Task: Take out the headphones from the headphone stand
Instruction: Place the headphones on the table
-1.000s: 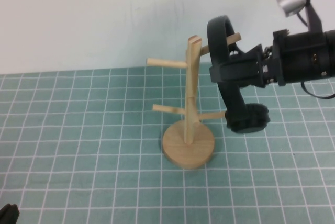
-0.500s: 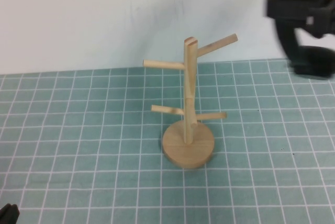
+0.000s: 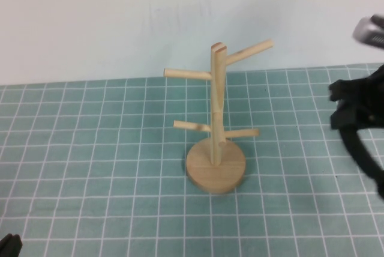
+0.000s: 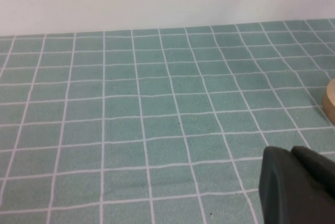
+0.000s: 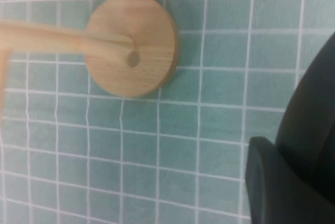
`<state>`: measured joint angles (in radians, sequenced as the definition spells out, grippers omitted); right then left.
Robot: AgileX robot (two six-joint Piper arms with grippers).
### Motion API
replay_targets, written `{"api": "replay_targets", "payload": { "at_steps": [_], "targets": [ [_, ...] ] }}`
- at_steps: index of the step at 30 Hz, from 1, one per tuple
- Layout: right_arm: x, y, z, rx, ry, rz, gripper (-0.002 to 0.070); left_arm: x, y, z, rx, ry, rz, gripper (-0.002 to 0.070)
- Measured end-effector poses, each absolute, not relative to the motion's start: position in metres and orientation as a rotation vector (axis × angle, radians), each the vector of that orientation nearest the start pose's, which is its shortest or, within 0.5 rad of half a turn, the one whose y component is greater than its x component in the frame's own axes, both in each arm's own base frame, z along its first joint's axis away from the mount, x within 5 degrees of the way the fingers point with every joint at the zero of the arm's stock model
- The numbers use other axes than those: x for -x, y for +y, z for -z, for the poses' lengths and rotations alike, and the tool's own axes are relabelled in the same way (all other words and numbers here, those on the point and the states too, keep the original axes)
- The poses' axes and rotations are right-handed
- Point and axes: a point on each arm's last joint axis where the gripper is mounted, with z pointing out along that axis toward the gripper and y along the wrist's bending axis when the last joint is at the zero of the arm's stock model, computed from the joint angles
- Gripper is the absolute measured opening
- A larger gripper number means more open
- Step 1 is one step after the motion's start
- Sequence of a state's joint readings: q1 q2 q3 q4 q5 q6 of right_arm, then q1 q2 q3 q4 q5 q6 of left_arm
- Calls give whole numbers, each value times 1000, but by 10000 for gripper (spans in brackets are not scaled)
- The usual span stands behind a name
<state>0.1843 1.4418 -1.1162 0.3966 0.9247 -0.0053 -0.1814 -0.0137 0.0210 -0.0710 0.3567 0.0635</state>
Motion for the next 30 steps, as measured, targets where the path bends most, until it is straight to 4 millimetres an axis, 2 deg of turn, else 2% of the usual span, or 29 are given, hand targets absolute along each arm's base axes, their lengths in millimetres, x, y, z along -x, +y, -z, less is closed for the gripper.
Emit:
{"api": "replay_targets", "payload": {
  "at_steps": [5, 12, 22, 30],
  "targets": [
    [-302, 87, -257, -153, 2790, -615, 60, -52, -12, -175, -182, 1840, 152, -6],
    [-325, 91, -219, -263, 2817, -618, 60, -52, -12, -175, -182, 1840, 152, -6],
    [-340, 95, -185, -383, 2836, -649, 60, -52, -12, -175, -182, 1840, 152, -6],
    [-345, 96, -172, -404, 2856, -649, 81, -52, -12, -175, -182, 1840, 152, -6]
  ]
}}
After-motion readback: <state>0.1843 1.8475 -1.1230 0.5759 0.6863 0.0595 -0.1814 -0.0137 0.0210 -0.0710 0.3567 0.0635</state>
